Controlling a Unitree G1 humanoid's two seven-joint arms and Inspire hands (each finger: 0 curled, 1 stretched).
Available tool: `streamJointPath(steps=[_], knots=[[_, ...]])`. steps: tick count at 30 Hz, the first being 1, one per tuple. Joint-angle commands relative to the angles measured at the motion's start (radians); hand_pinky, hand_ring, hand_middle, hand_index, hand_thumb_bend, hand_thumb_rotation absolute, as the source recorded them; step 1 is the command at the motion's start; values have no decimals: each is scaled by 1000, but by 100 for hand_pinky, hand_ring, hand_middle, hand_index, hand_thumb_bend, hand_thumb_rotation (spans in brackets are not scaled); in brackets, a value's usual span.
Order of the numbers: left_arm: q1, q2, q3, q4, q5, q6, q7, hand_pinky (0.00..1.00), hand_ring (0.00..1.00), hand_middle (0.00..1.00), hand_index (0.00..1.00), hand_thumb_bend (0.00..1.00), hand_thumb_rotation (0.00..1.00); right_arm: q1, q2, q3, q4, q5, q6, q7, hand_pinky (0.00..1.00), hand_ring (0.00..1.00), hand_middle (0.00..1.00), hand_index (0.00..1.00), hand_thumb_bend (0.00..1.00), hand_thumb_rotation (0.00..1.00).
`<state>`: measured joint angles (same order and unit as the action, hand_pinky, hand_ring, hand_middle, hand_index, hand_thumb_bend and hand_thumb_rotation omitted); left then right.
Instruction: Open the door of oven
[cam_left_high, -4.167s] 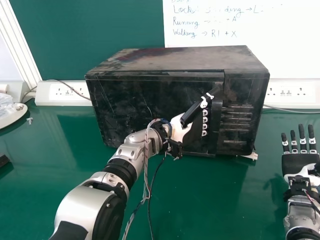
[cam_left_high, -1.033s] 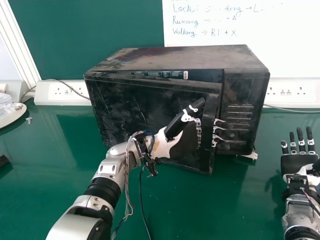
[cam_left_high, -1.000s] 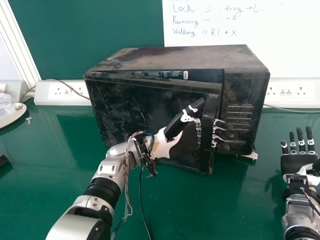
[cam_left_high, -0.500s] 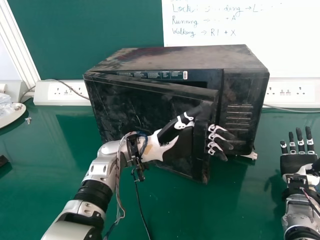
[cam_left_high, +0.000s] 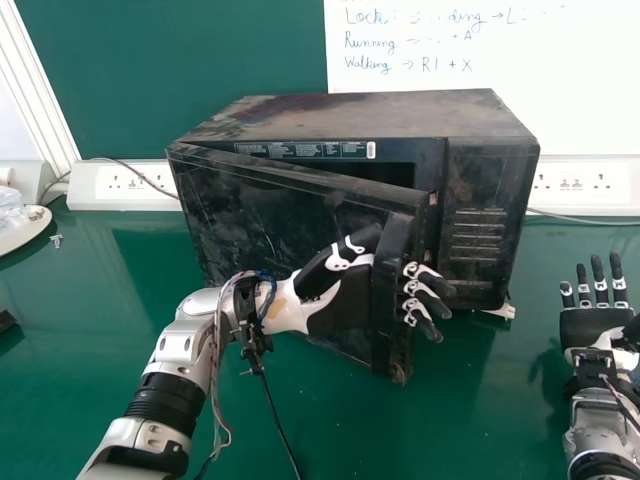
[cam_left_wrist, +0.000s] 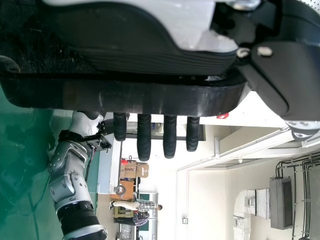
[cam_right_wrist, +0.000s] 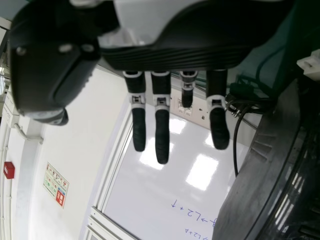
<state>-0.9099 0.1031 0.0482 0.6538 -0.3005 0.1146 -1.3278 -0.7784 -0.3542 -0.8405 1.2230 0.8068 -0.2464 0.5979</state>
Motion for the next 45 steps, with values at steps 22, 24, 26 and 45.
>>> streamJointPath(steps=[22, 24, 26, 45], knots=[[37, 106, -38, -160, -112, 107, -139, 22, 29, 42, 63, 83, 87, -15, -2, 3, -5, -7, 6, -8, 53, 57, 68, 71, 100, 87], [38, 111, -37, -159, -119, 80, -172, 22, 30, 42, 64, 82, 89, -15, -2, 6, -4, -10, 2, -14, 52, 57, 68, 71, 100, 87], [43, 109, -31, -158, -125, 37, -201, 22, 30, 42, 65, 82, 91, -15, -2, 7, -5, -11, 0, -15, 52, 57, 68, 71, 100, 87], [-14, 305, -280, -80, -349, -77, -287, 28, 39, 50, 73, 85, 87, -12, 0, 9, -9, -10, 1, -9, 53, 57, 67, 71, 100, 88]])
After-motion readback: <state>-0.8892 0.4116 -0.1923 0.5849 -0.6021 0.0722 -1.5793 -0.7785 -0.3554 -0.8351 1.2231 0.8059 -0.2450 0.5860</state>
